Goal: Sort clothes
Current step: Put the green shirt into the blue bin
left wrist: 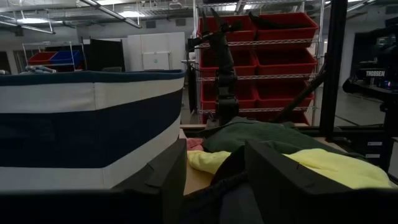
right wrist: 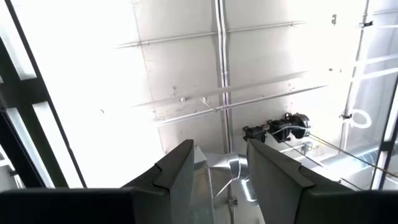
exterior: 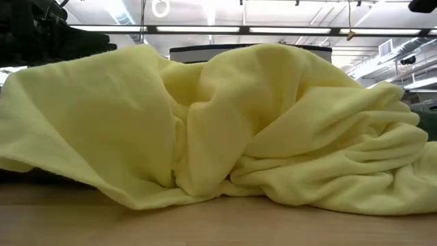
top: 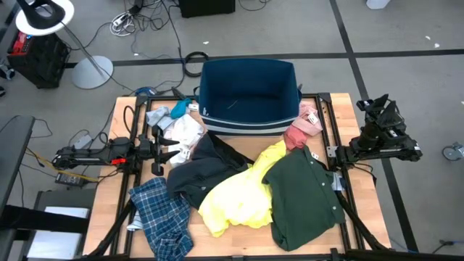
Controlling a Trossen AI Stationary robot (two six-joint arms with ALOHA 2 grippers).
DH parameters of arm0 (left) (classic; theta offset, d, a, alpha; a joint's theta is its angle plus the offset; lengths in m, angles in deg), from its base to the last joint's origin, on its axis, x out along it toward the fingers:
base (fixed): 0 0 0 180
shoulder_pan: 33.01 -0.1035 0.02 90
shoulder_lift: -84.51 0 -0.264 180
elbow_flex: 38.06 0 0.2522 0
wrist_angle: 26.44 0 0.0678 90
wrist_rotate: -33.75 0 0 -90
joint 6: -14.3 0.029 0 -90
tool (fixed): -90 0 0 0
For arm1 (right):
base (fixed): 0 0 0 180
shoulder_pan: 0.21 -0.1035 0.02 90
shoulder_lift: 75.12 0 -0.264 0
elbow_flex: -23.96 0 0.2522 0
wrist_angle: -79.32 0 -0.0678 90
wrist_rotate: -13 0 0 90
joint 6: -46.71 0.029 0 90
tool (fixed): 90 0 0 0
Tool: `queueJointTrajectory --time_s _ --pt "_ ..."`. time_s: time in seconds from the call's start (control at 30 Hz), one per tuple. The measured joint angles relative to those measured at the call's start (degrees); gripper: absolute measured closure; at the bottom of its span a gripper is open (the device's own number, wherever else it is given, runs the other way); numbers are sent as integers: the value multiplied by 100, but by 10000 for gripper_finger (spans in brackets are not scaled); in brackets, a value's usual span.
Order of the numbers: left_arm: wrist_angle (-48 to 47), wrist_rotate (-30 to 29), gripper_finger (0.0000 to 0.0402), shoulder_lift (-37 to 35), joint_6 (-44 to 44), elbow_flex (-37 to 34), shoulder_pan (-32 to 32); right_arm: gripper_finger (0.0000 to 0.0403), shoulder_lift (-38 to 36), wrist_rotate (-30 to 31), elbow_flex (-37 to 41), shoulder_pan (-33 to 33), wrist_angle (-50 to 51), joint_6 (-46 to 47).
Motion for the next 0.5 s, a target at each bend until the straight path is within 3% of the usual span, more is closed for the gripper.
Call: queueJointTrajectory --time_s 0.5 --pt "-1 2 234 0 1 0 -1 250 0 2 2 0 1376 -153"
